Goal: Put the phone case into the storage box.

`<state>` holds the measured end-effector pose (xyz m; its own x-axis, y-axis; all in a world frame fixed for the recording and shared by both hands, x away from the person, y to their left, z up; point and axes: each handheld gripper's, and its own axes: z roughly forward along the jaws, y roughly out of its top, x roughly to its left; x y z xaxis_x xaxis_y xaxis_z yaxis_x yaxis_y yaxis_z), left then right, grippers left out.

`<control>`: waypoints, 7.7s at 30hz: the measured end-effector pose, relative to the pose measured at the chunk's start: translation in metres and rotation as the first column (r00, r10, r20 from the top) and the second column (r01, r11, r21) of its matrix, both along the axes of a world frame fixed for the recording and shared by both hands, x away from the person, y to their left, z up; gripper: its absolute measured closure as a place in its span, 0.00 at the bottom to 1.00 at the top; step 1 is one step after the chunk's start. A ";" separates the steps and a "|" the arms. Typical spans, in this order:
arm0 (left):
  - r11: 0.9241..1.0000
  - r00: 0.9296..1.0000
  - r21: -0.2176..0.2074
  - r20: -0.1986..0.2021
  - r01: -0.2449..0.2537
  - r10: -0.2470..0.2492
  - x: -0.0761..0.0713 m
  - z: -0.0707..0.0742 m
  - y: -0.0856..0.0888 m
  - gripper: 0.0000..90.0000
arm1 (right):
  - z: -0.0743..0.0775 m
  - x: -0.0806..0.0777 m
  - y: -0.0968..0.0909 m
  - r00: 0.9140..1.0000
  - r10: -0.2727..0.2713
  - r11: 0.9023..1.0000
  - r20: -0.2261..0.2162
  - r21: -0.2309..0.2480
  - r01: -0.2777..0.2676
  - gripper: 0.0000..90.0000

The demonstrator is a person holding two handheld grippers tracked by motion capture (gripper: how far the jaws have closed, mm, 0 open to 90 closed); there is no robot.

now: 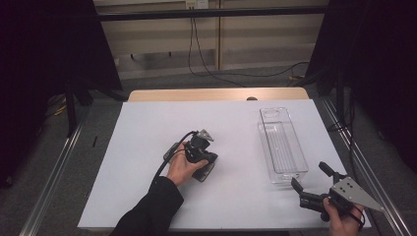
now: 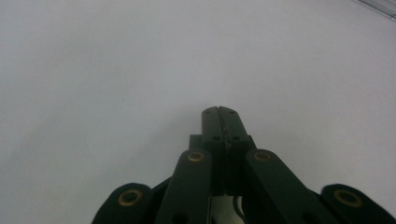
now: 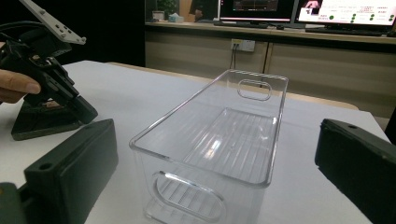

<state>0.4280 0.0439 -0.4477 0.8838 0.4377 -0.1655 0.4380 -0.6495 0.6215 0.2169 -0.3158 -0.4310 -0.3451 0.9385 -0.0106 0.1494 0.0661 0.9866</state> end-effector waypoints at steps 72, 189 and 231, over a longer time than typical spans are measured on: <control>0.998 0.996 0.011 -0.078 0.054 -0.053 -0.067 0.008 0.086 1.00 | 0.000 0.000 0.001 1.000 -0.003 1.000 -0.001 -0.008 0.003 0.00; 0.919 0.919 0.039 0.075 -0.391 0.388 -0.058 0.032 0.182 0.05 | 0.000 0.006 0.005 1.000 0.024 1.000 -0.003 -0.011 -0.024 0.00; 0.869 0.914 0.302 0.021 -0.392 0.405 -0.036 0.006 0.153 0.00 | -0.001 0.007 0.005 0.999 0.035 0.999 -0.008 -0.014 -0.035 0.00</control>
<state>0.3915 0.1970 -0.4415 0.6191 0.7852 -0.0072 0.7196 -0.5636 0.4056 0.2236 -0.3107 -0.4320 -0.3779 0.9256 -0.0209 0.1540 0.0851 0.9844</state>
